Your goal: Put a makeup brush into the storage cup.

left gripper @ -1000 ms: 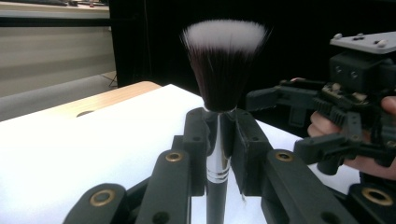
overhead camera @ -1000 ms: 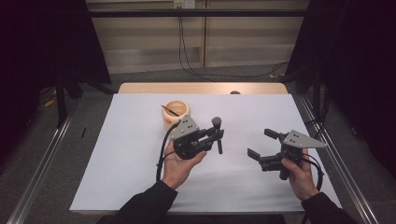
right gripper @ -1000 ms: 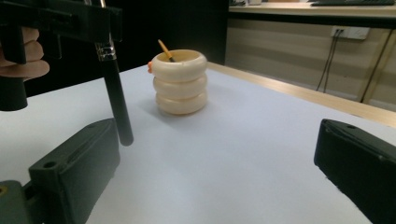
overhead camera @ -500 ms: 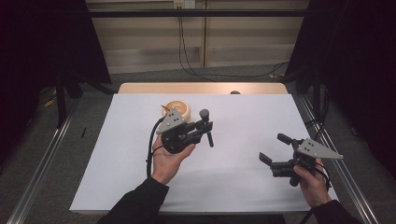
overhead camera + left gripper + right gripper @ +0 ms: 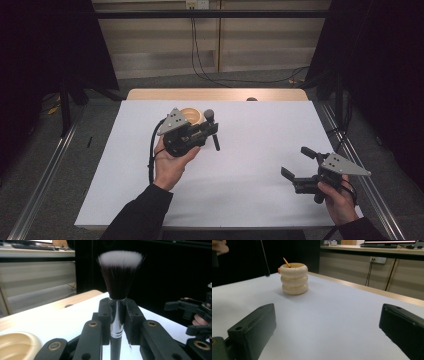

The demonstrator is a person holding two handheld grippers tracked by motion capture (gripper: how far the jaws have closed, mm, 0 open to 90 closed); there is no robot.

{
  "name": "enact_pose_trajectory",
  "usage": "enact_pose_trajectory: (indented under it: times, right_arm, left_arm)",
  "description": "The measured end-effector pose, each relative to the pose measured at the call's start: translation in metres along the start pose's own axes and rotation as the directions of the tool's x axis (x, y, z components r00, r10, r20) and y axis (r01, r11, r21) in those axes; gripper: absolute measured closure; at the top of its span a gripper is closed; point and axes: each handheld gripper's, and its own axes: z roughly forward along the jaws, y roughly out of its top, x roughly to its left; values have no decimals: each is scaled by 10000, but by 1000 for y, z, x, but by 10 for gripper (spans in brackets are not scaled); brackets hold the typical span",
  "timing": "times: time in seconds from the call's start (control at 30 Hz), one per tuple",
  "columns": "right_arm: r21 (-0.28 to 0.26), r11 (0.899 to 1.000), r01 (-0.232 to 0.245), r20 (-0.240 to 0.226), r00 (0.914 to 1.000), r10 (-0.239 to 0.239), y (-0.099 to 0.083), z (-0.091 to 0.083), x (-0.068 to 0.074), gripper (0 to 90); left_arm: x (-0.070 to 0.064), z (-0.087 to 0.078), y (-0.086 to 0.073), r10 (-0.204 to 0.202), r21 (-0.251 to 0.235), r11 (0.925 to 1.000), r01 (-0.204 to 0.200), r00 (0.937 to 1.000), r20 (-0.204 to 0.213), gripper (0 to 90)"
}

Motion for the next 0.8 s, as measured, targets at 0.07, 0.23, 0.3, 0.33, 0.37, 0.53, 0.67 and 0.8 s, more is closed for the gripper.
enact_pose_trajectory:
  times: [0.07,0.23,0.3,0.33,0.37,0.53,0.67,0.8]
  right_arm:
    - [-4,10000,-98,-178,9998,98,-2,0,0,5]
    - [58,9999,-118,-208,9997,119,-4,1,1,5]
    - [49,10000,-39,-178,9998,40,-4,2,0,8]
    - [-7,10000,-86,-174,9998,86,-4,2,0,14]
    - [-47,9999,-113,-199,9997,112,-5,2,0,18]
    - [-135,9996,-238,-142,9996,236,-5,2,-1,33]
    - [-135,9996,-240,-115,9996,239,-5,3,-1,33]
    - [-151,9994,-300,-107,9995,298,-5,2,-1,22]
  left_arm:
    - [3,-3,6,-116,-123,9999,114,9999,-91,776]
    - [15,-11,17,-20,-187,9998,12,9990,-457,776]
    - [20,-12,19,-41,-223,9997,31,9988,-489,776]
    - [22,-13,21,-50,-196,9998,38,9982,-596,775]
    - [25,-13,22,-73,-248,9997,56,9977,-667,775]
    - [37,-13,29,32,-261,9996,-58,9950,-1001,775]
    - [46,-13,33,56,-287,9995,-89,9934,-1143,776]
    - [56,-11,34,-183,-270,9995,147,9903,-1375,775]
